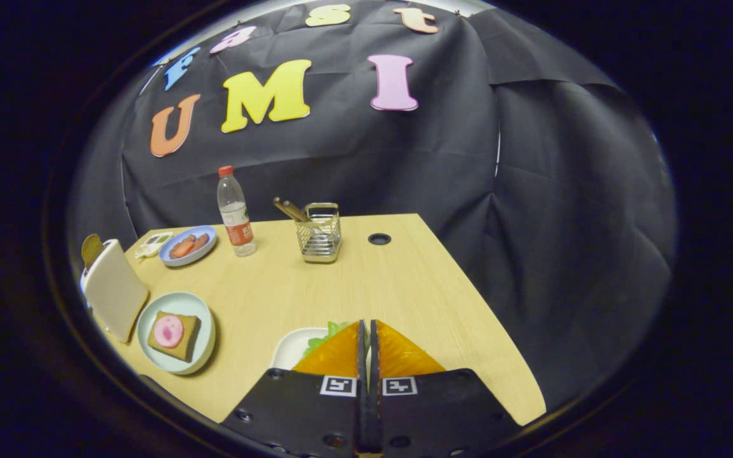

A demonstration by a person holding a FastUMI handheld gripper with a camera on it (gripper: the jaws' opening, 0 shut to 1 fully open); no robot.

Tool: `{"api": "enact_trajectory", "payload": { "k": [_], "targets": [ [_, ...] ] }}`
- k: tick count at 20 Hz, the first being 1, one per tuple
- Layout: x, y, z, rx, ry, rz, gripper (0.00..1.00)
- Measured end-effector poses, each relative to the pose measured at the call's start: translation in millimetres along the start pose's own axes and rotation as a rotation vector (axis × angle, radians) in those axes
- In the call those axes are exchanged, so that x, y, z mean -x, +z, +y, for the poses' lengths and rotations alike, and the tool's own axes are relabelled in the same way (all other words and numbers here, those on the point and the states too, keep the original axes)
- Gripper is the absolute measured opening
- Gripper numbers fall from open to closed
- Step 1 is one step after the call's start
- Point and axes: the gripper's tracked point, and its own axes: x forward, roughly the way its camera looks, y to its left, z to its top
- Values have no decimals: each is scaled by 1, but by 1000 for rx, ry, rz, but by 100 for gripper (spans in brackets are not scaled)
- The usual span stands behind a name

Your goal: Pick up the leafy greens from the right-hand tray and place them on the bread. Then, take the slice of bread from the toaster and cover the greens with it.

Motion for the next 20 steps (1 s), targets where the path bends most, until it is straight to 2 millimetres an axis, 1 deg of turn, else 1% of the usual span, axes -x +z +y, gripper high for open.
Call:
{"api": "enact_trajectory", "payload": {
  "k": [4, 7, 9, 10, 14, 17, 20],
  "targets": [
    [19, 19, 17, 32, -7, -18, 0],
    [32, 35, 36, 56, -9, -34, 0],
    [40, 47, 54, 68, -5, -50, 0],
    [45, 53, 66, 77, 4, -59, 0],
    [62, 69, 132, 87, 55, -83, 0],
    [70, 64, 193, 90, 112, -84, 0],
    [77, 51, 258, 86, 174, -73, 0]
  ]
}}
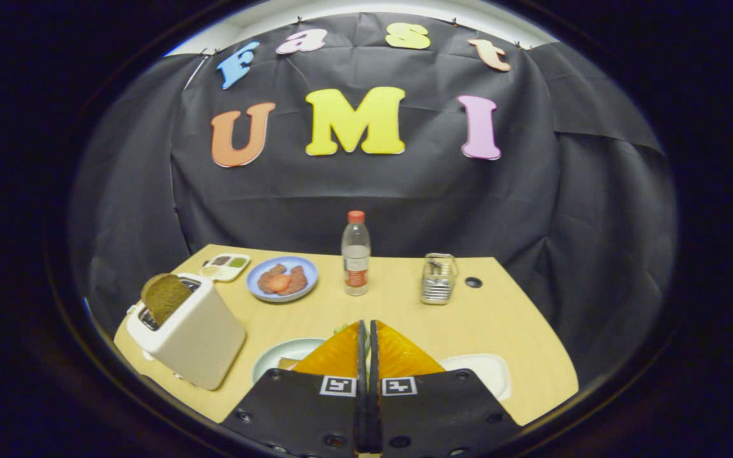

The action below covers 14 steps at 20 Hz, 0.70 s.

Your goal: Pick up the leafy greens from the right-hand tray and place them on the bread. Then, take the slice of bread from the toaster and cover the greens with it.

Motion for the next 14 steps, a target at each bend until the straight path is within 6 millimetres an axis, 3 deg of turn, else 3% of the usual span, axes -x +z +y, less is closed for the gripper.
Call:
{"api": "enact_trajectory", "payload": {
  "k": [3, 7, 10, 14],
  "targets": [
    [-5, -10, 61, -28, 70, 24, 0],
    [-17, -23, 107, -133, 136, 73, 0],
    [-29, -32, 121, -234, 180, 121, 0],
    [-46, -46, 105, -259, 165, 151, 0]
  ]
}}
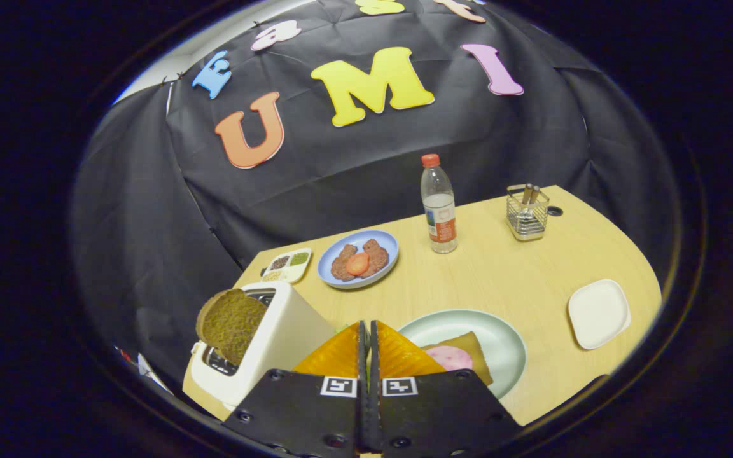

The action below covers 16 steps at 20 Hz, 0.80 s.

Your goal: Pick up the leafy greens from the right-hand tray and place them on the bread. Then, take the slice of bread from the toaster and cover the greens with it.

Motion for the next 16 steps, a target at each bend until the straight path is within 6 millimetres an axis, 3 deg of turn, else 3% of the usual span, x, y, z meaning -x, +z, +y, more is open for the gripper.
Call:
{"api": "enact_trajectory", "payload": {
  "k": [10, 11, 16],
  "targets": [
    [-14, -7, -85, -18, -162, 30, 4],
    [-15, -9, -91, -20, -176, 37, 11],
    [-3, -12, -112, 6, -242, 47, 23]
  ]
}}
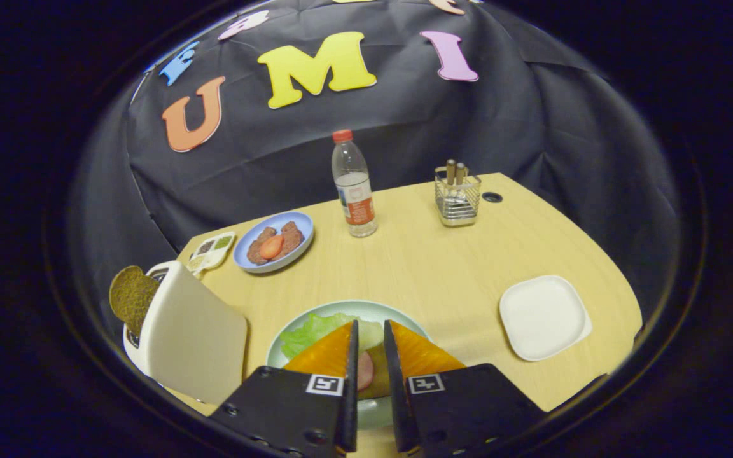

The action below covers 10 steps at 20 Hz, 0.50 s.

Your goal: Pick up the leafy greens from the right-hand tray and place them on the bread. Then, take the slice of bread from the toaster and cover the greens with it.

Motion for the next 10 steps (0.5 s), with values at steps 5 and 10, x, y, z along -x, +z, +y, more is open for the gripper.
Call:
{"api": "enact_trajectory", "payload": {
  "k": [5, 10],
  "targets": [
    [32, 16, -5, 81, -12, -72, 60],
    [97, 62, 5, 188, -40, -248, 98]
  ]
}}
